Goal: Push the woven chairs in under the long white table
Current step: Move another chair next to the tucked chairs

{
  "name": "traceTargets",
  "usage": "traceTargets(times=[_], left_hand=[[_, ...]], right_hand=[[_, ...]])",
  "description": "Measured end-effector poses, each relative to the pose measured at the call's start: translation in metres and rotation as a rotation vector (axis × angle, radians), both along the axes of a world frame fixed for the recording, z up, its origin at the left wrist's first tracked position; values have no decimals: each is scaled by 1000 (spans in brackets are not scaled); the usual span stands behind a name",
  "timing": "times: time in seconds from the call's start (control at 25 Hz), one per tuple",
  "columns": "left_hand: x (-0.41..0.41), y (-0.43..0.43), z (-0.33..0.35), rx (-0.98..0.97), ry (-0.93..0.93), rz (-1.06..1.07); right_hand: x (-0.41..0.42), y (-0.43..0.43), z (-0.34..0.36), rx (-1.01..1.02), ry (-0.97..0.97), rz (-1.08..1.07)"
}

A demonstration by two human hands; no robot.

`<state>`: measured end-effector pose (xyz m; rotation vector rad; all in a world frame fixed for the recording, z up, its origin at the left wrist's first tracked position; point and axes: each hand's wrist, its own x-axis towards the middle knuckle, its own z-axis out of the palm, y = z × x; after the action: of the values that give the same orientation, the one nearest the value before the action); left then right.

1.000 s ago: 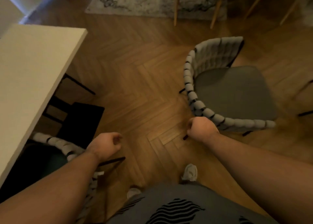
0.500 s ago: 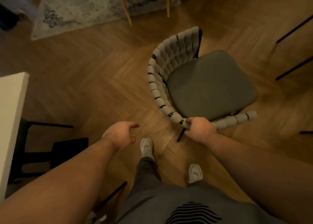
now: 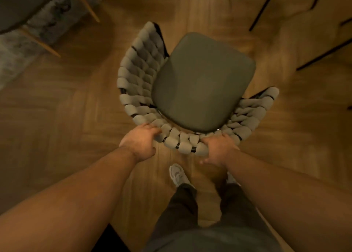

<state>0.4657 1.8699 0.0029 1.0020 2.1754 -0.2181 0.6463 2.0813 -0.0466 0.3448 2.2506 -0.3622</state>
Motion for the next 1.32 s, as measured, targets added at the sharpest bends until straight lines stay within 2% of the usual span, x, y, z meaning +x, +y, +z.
traceTargets(times=[0.12,0.24,0.44,0.72,0.88,1.12,1.32], left_hand=[[-18,35,-28,-225,20,-222],[-29,53,-51,-412,57,-420],[-43,62,-72,-437,-8,-531],[-34,51,-67,-338,53,-451],[-17,42,-61,-364,44,-336],[31,7,-52,-448,11,-125],[87,-28,-50,-445,-61,179]], right_hand=[[-8,1,-14,20,-9,-46],[-14,1,-21,34,-27,7],[-16,3,-23,37,-27,44],[-17,5,-19,4,-46,87],[-15,12,-21,-12,-5,197],[-16,9,-22,-35,27,443],[-18,-1,-26,-28,30,656]])
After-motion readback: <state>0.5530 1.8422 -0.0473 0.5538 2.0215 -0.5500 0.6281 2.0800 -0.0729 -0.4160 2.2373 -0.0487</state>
